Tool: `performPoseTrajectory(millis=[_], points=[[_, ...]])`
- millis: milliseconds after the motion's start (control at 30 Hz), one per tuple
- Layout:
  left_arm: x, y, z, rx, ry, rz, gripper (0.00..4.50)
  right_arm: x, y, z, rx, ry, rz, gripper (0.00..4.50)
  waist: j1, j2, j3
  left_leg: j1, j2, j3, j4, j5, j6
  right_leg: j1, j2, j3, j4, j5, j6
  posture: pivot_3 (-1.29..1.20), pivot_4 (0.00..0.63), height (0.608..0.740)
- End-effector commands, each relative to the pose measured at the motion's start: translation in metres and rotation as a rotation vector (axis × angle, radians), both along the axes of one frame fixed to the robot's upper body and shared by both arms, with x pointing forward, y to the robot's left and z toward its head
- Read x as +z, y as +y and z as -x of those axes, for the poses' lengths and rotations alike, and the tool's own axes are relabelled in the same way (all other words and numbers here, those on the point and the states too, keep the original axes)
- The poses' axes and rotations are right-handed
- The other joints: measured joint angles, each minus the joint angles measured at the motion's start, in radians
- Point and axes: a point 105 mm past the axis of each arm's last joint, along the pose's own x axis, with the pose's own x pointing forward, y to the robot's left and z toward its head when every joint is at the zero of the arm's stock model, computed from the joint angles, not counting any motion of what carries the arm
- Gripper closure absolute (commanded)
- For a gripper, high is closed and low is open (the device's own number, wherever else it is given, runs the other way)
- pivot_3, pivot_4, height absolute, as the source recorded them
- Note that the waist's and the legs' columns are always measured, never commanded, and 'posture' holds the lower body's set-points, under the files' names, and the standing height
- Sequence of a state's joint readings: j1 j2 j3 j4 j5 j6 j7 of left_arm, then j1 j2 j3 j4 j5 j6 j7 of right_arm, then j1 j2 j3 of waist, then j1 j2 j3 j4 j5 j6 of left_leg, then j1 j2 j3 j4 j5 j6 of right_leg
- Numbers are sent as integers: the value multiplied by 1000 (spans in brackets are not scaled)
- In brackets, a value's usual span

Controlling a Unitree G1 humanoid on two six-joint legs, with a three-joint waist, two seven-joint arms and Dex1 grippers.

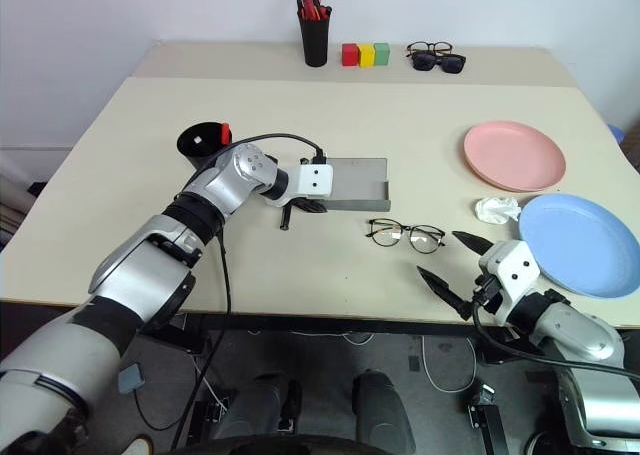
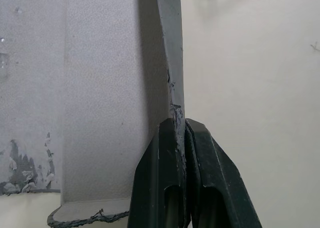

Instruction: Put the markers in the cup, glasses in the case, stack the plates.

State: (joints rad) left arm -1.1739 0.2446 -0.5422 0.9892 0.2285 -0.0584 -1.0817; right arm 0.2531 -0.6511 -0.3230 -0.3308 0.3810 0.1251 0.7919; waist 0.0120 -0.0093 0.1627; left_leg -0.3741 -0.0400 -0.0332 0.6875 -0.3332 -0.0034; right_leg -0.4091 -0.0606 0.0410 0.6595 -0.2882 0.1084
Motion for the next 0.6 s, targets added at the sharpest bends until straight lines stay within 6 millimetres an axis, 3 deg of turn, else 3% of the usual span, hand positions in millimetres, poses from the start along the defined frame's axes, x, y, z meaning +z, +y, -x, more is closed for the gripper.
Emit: performPoseTrajectory(millis=[33,133,167,233,400,600], points=[[8,-5,-1,-5,-16,24,4475,21,3,0,18,-61,18,0,0,0,0,0,0,0,0,0,0,0,0,0,0,0,0,0,150,740],[8,-6,0,-7,-11,29,4475,24,5,-1,19,-65,20,0,1,0,0,0,0,0,0,0,0,0,0,0,0,0,0,0,150,740],[8,-6,0,-6,-10,30,4169,25,6,-1,21,-64,20,0,1,0,0,0,0,0,0,0,0,0,0,0,0,0,0,0,150,740],[8,-7,1,-5,0,34,3463,26,8,-3,23,-64,20,0,0,0,0,0,0,0,0,0,0,0,0,0,0,0,0,0,150,740],[14,-11,2,-9,-8,53,975,22,9,-4,30,-45,27,0,0,0,0,0,0,0,0,0,0,0,0,0,0,0,0,0,150,740],[45,-15,7,-14,-16,161,975,20,10,-10,78,-12,61,0,-2,0,0,0,0,0,0,0,0,0,0,0,0,0,0,0,150,740]])
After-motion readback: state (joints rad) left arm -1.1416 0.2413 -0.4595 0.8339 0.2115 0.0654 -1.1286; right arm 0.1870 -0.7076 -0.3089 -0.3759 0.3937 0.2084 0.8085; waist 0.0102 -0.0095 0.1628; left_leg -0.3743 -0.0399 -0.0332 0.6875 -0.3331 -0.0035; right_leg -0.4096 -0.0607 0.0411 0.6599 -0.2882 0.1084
